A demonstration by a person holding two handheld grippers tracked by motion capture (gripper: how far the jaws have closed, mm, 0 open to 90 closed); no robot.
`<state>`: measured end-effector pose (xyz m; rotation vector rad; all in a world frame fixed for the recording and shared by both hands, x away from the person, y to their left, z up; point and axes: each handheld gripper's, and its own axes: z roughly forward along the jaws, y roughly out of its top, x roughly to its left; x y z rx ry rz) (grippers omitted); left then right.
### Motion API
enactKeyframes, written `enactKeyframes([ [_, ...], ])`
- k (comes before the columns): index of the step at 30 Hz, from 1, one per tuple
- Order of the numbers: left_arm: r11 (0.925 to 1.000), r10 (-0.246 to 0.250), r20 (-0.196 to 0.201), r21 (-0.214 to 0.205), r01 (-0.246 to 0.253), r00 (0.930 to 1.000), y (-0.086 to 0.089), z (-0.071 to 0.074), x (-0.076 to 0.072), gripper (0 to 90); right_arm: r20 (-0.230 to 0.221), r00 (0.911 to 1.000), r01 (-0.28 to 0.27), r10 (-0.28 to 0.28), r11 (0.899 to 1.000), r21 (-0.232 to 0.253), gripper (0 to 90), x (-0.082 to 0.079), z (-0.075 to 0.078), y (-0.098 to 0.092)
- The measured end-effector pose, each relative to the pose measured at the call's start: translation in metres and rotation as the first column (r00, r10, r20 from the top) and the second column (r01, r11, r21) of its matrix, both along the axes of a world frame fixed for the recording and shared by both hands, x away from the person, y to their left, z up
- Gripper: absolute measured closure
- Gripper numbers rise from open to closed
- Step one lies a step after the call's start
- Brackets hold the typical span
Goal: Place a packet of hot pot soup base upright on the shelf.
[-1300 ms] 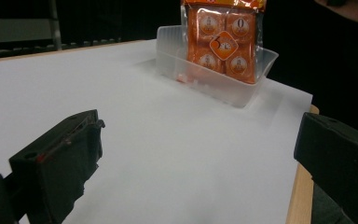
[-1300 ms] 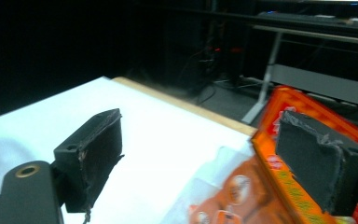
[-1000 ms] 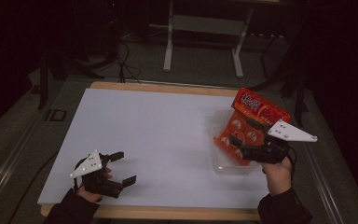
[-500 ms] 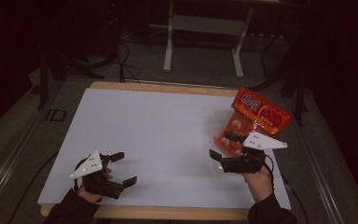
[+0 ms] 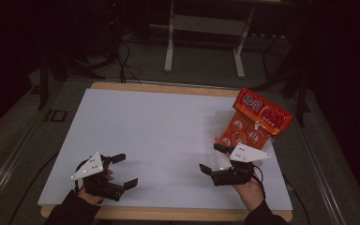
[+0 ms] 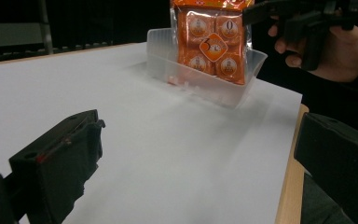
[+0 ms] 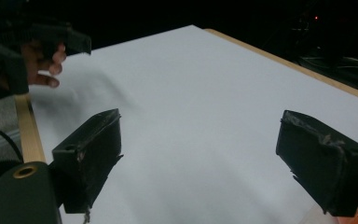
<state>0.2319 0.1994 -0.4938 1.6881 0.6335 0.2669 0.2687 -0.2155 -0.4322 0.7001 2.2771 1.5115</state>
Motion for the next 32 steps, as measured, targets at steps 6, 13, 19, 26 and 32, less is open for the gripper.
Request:
enactKeyframes([
  [6,0.9999,-0.012,-0.004,0.007,0.012,0.9999,0.0,-0.003,0.0,1.1,0.02,0.9989,-0.042,0.043,0.998,-0.047,13.7,-0.008,-0.011,0.003],
  [13,0.9998,-0.018,-0.006,0.011,0.018,0.9998,-0.001,-0.004,0.0,1.1,0.06,0.9971,-0.042,0.047,0.996,-0.082,13.7,-0.017,-0.017,-0.002],
  [19,0.9996,-0.022,-0.007,0.018,0.022,0.9997,-0.001,-0.006,0.0,1.1,0.056,0.9967,-0.054,0.059,0.995,-0.085,13.7,-0.025,-0.024,-0.009],
  [26,0.9995,-0.025,-0.006,0.022,0.025,0.9997,-0.002,-0.008,0.0,1.1,0.043,0.9976,-0.052,0.055,0.996,-0.07,13.8,-0.027,-0.028,-0.014],
  [32,0.9998,-0.011,0.007,0.016,0.011,0.9999,-0.002,-0.009,-0.001,1.1,0.053,0.9969,-0.056,0.059,0.997,-0.057,13.9,-0.027,-0.028,-0.015],
])
